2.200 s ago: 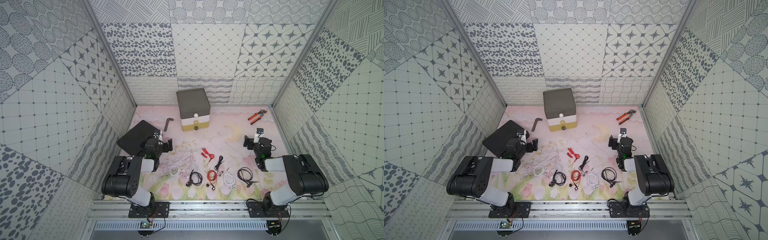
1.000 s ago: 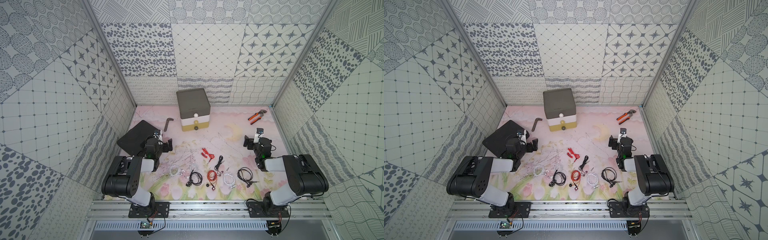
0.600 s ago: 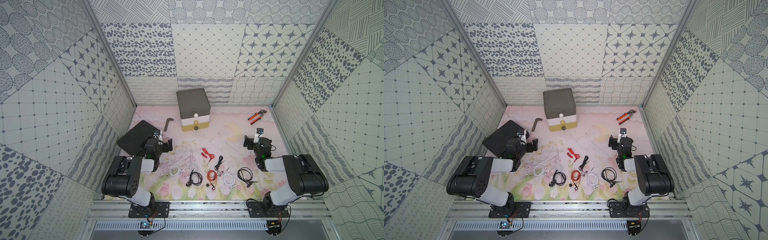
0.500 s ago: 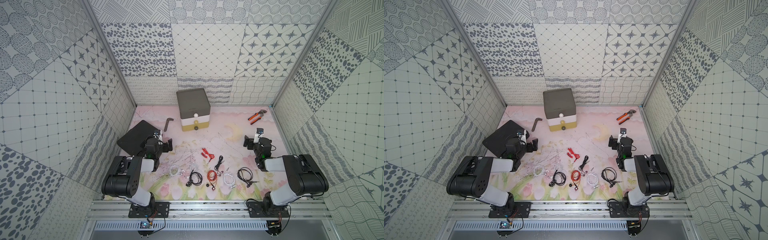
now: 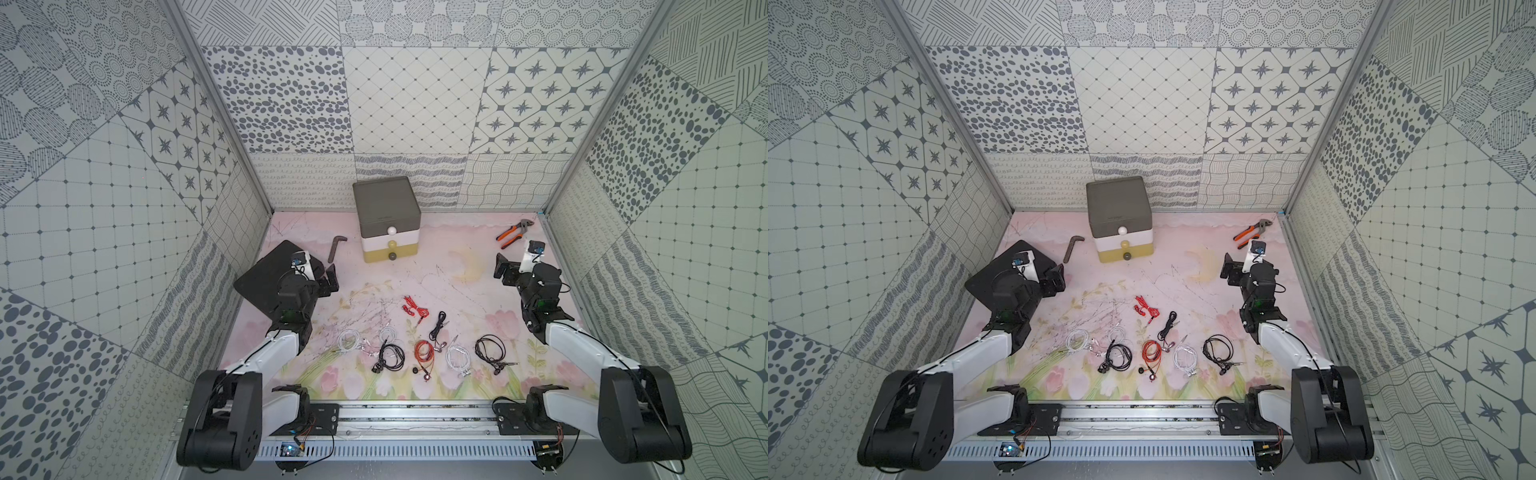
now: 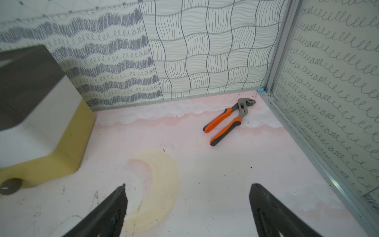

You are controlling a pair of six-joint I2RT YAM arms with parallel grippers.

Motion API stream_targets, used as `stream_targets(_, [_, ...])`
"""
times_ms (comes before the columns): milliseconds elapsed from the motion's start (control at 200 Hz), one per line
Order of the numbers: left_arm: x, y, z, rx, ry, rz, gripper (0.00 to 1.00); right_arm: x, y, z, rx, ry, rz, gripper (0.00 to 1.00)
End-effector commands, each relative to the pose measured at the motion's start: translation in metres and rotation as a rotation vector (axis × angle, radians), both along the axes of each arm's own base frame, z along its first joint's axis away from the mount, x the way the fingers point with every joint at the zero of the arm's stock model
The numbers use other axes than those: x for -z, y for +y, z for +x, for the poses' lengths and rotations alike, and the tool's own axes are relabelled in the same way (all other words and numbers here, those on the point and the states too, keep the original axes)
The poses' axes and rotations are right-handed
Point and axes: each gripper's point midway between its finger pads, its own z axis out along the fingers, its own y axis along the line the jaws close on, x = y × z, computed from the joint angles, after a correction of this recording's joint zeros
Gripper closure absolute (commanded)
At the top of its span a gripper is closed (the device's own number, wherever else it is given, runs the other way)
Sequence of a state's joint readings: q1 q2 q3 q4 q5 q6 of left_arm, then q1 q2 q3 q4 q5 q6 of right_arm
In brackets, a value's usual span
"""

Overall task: Place the wired earphones into the drawer by color
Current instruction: Open the drawer in the storage box.

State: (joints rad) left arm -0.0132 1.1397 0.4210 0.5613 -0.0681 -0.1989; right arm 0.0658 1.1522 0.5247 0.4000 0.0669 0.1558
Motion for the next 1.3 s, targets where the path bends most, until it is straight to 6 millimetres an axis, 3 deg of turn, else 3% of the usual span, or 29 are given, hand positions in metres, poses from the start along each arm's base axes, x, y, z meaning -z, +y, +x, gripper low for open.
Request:
stream_targets(0, [-0.007, -0.005, -0.025, -0.03, 0.096, -0.202, 0.01, -0.01, 0.016, -0.011, -0.052, 0.08, 0.145, 0.03])
stream_targets(155, [-0.017, 0.013, -0.048, -0.184, 0.095, -0.35, 0.01, -0.041, 0.055, -0.021, -0.249, 0.099, 0.253, 0.03])
stream_targets(370, [-0.029, -0.023, -0.054, 0.014, 0.121, -0.428, 0.01, -0.072, 0.128, -0.028, -0.422, 0.124, 0.256, 0.03])
stream_targets(555, [-0.022, -0.056, -0.054, 0.169, 0.165, -0.522, 0.01, -0.077, 0.202, -0.027, -0.502, 0.189, 0.234, 0.03])
stream_targets(690, [-0.01, -0.064, -0.059, 0.199, 0.168, -0.52, 0.01, -0.076, 0.245, -0.025, -0.534, 0.208, 0.234, 0.03])
stream_targets(890, [0.005, -0.067, -0.071, 0.219, 0.139, -0.496, 0.01, -0.073, 0.282, -0.013, -0.496, 0.209, 0.206, 0.05])
stream_targets(1046, [0.002, -0.073, -0.075, 0.26, 0.103, -0.495, 0.01, -0.069, 0.304, 0.0, -0.452, 0.22, 0.169, 0.06])
stream_targets(1296, [0.0, -0.076, -0.075, 0.28, 0.114, -0.484, 0.01, -0.06, 0.329, 0.025, -0.443, 0.235, 0.136, 0.17])
